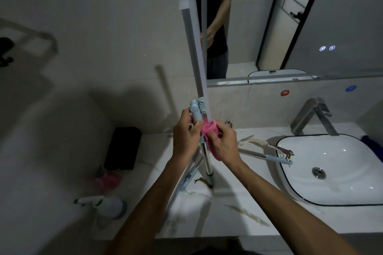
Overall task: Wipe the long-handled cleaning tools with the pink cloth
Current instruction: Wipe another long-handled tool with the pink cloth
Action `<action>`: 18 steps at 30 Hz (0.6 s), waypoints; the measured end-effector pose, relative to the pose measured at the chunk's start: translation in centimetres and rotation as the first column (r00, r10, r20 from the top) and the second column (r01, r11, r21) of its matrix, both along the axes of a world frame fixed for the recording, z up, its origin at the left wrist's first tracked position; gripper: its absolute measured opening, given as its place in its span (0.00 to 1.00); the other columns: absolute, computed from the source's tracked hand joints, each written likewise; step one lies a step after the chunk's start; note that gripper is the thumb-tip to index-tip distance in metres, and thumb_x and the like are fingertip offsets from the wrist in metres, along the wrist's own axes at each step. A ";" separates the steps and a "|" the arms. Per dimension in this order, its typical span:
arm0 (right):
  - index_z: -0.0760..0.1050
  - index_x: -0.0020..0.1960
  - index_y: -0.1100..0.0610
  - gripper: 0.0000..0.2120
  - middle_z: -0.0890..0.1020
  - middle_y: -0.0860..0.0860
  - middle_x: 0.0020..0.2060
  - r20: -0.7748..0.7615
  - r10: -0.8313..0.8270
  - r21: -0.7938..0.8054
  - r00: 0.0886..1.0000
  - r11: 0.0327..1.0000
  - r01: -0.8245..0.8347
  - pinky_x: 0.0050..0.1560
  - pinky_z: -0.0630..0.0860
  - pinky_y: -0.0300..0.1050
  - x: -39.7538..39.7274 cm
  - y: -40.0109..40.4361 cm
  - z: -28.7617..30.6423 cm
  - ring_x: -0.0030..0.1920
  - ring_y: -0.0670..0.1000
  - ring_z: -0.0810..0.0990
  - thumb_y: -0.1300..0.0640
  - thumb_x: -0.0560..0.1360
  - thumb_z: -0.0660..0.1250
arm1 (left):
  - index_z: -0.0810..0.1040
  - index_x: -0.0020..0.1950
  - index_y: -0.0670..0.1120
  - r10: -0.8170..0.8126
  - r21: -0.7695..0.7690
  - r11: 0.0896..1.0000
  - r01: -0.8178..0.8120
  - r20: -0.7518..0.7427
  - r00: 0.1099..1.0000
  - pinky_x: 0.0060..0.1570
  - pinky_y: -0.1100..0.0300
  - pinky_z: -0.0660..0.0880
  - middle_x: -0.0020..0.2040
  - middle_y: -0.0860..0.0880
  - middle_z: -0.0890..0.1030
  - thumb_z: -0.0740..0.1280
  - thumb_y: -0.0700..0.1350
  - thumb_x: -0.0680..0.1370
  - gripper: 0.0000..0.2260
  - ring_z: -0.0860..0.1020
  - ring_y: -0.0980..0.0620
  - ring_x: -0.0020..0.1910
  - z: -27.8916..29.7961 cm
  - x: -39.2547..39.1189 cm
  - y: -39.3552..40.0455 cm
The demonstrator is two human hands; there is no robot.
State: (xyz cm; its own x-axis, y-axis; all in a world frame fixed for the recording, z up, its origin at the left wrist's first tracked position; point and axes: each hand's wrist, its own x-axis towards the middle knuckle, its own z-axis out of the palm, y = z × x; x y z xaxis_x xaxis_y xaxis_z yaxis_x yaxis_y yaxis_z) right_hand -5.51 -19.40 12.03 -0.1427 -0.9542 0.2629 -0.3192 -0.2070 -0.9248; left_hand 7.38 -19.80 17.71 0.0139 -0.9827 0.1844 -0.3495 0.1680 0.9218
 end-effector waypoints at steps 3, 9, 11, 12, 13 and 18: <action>0.82 0.49 0.52 0.04 0.80 0.46 0.34 -0.034 0.022 0.026 0.999 0.999 -0.021 0.36 0.74 0.38 -0.9 0.2 -1.7 0.34 0.46 0.78 0.53 0.79 0.70 | 0.74 0.60 0.49 0.017 0.064 0.998 -0.024 0.106 0.994 0.41 0.64 0.78 0.49 0.53 0.79 0.69 0.44 0.78 0.11 0.80 0.57 0.45 -1.5 -0.6 -0.5; 0.79 0.43 0.47 0.05 0.79 0.46 0.32 -0.068 0.128 0.207 0.990 0.972 -0.111 0.36 0.73 0.32 -3.0 0.4 -5.0 0.34 0.41 0.77 0.51 0.77 0.73 | 0.76 0.52 0.47 0.084 0.031 0.996 -0.087 0.087 0.993 0.41 0.75 0.74 0.43 0.58 0.80 0.67 0.38 0.80 0.05 0.79 0.67 0.43 -3.7 -2.4 -0.2; 0.80 0.44 0.48 0.04 0.78 0.44 0.31 -0.092 0.158 0.254 0.983 0.958 -0.130 0.35 0.72 0.30 -3.9 -0.1 -5.9 0.33 0.40 0.76 0.52 0.77 0.73 | 0.77 0.53 0.47 0.095 0.034 0.995 -0.099 0.092 0.991 0.44 0.75 0.75 0.45 0.59 0.81 0.68 0.40 0.80 0.03 0.80 0.68 0.45 -3.8 -3.2 -0.6; 0.80 0.44 0.50 0.05 0.79 0.45 0.31 -0.109 0.176 0.277 0.978 0.951 -0.140 0.35 0.71 0.30 -4.3 -0.5 -6.0 0.32 0.40 0.76 0.51 0.77 0.72 | 0.77 0.53 0.47 0.106 0.045 0.993 -0.111 0.098 0.990 0.45 0.75 0.75 0.45 0.58 0.81 0.68 0.40 0.80 0.04 0.79 0.69 0.45 -3.9 -3.7 -0.8; 0.80 0.44 0.52 0.07 0.79 0.46 0.32 -0.127 0.193 0.298 0.973 0.943 -0.148 0.34 0.71 0.30 -4.7 -0.9 -6.0 0.32 0.40 0.76 0.49 0.78 0.70 | 0.77 0.53 0.47 0.118 0.056 0.991 -0.124 0.093 0.989 0.44 0.75 0.74 0.45 0.58 0.81 0.69 0.40 0.79 0.05 0.79 0.69 0.45 -3.9 -4.1 -1.1; 0.77 0.38 0.49 0.14 0.79 0.48 0.28 -0.142 0.235 0.239 0.962 0.951 -0.197 0.29 0.70 0.31 -6.2 -2.0 -3.9 0.29 0.41 0.78 0.50 0.82 0.64 | 0.77 0.56 0.51 0.147 0.137 0.978 -0.155 0.068 0.987 0.42 0.74 0.74 0.47 0.59 0.81 0.69 0.38 0.79 0.10 0.79 0.69 0.45 -3.1 -5.4 -1.7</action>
State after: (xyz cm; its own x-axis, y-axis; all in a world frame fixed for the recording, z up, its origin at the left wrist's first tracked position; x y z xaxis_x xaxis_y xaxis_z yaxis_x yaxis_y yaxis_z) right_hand -11.75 -21.39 8.17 0.1005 -0.9939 0.0444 -0.4426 -0.0846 -0.8927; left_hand 2.02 -21.55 14.59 0.1578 -0.9863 0.0487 -0.4136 -0.0212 0.9102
